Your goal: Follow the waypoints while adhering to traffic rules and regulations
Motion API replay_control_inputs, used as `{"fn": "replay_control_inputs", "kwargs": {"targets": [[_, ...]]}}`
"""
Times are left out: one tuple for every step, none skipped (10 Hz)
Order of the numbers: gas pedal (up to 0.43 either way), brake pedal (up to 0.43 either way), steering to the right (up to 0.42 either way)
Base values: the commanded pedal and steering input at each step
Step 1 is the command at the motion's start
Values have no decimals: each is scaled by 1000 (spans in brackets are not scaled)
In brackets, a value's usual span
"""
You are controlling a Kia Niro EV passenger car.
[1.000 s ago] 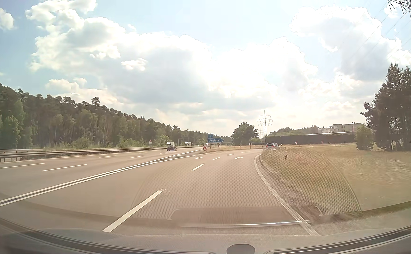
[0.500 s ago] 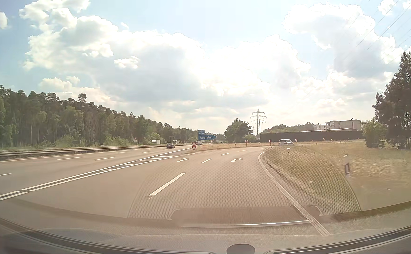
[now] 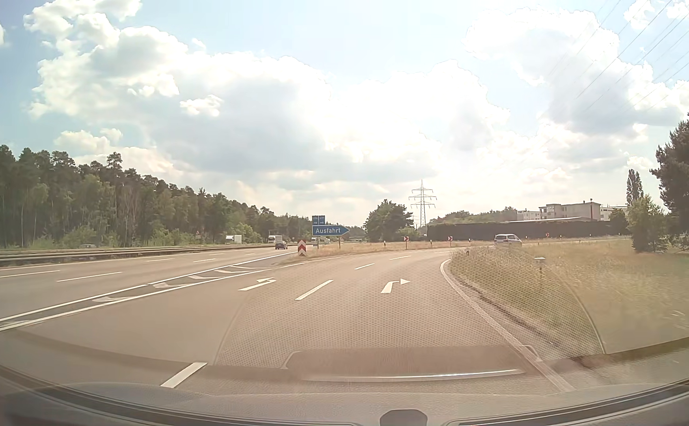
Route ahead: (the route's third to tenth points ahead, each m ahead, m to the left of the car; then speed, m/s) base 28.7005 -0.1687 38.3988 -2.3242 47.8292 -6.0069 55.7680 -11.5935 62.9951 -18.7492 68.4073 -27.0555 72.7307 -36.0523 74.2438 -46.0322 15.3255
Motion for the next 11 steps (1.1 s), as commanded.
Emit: {"fn": "replay_control_inputs", "kwargs": {"targets": [[0, 250, 20], [0, 250, 20], [0, 250, 20], [0, 256, 21], [0, 250, 22], [0, 250, 25], [0, 250, 29], [0, 250, 34], [0, 250, 38], [0, 244, 40], [0, 250, 41]]}}
